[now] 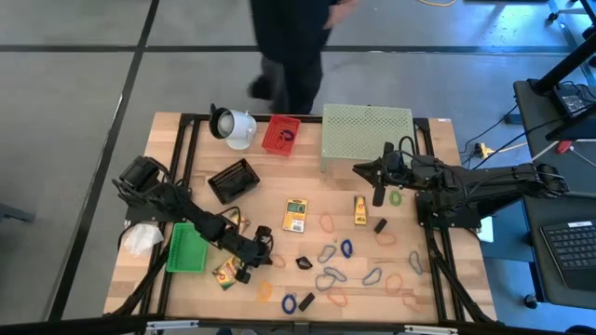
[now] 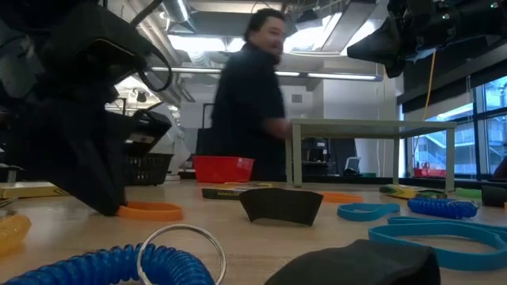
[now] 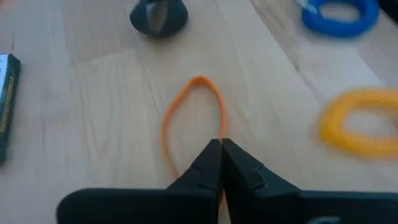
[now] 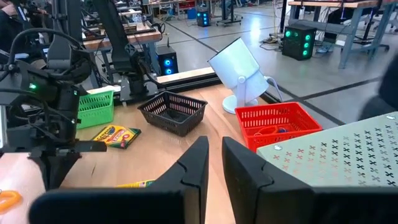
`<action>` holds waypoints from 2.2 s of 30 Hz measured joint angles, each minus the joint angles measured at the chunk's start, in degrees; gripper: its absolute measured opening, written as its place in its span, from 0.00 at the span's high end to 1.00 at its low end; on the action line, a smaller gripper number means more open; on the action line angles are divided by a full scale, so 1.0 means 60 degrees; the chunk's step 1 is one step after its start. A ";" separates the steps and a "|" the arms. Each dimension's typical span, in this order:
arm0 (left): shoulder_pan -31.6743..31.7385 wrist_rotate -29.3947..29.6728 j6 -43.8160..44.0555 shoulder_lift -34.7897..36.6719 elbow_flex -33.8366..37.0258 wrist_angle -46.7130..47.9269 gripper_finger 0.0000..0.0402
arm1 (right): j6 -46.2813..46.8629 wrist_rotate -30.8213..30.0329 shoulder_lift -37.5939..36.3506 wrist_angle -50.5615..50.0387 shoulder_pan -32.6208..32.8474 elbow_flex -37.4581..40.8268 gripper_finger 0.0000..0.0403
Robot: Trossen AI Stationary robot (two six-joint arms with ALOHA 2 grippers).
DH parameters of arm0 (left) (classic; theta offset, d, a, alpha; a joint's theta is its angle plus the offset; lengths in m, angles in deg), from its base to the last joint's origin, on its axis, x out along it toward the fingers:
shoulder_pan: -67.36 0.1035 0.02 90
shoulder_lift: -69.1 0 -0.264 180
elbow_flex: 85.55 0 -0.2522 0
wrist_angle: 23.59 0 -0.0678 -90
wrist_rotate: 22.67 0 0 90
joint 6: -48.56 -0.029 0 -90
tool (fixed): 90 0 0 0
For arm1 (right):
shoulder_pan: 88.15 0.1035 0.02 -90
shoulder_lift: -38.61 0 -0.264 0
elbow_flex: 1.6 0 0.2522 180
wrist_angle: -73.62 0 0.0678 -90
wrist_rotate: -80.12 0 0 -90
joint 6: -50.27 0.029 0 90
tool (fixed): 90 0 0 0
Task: Pick & Place Office Desk Supplies
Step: Put the orange rubber band into the black bin
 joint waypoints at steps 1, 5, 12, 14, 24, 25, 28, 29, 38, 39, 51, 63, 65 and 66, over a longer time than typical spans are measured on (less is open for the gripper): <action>-0.0003 0.0015 -0.0160 0.0131 0.0024 0.0087 0.99 | 0.0000 0.0000 0.0000 -0.0003 0.0000 0.0000 0.88; 0.0001 0.0848 -0.0873 0.0917 0.0013 -0.0004 0.99 | 0.0000 0.0000 0.0000 0.0062 0.0000 0.0000 0.88; 0.0004 0.3506 -0.2055 0.2500 0.0010 -0.0739 0.99 | 0.0000 0.0001 0.0000 0.0131 0.0000 0.0000 0.88; 0.0004 0.4125 -0.2318 0.2893 0.0007 -0.1185 0.99 | 0.0000 0.0004 0.0000 0.0143 0.0000 0.0000 0.88; -0.0062 0.4680 -0.4649 0.3834 -0.0004 -0.4698 0.99 | -0.0036 0.0004 0.0000 0.0200 0.0000 0.0000 0.88; -0.0062 0.4674 -0.4855 0.3838 -0.0011 -0.4895 0.99 | -0.0036 0.0004 0.0000 0.0200 0.0000 0.0000 0.88; -0.0058 0.4663 -0.5116 0.3834 -0.0011 -0.5006 0.99 | -0.0036 0.0004 0.0000 0.0200 0.0000 0.0000 0.88; -0.0059 0.4666 -0.5098 0.3834 -0.0011 -0.5016 0.99 | -0.0039 0.0004 0.0000 0.0200 0.0000 0.0000 0.88; -0.0058 0.4716 -0.1322 0.3834 -0.0011 -0.2898 0.99 | -0.0043 0.0004 0.0000 0.0197 0.0000 0.0000 0.88; -0.0062 0.4694 -0.0675 0.3834 -0.0013 -0.2397 0.99 | -0.0040 0.0007 0.0000 0.0200 0.0000 0.0000 0.88; 0.0690 0.5610 0.3301 0.4794 -0.0015 0.3958 0.99 | -0.0029 0.0007 0.0000 0.0280 0.0002 0.0000 0.88; 0.2455 0.4077 0.4894 0.5655 -0.0015 0.6888 0.99 | -0.0022 0.0012 0.0000 0.0271 0.0001 0.0000 0.88; 0.2527 0.2681 0.5021 0.5907 -0.0015 0.7087 0.99 | -0.0004 0.0029 0.0000 0.0262 0.0003 0.0000 0.88; 0.2531 0.2209 0.5173 0.6075 -0.0015 0.7162 1.00 | -0.0003 0.0033 0.0000 0.0262 0.0003 0.0000 0.88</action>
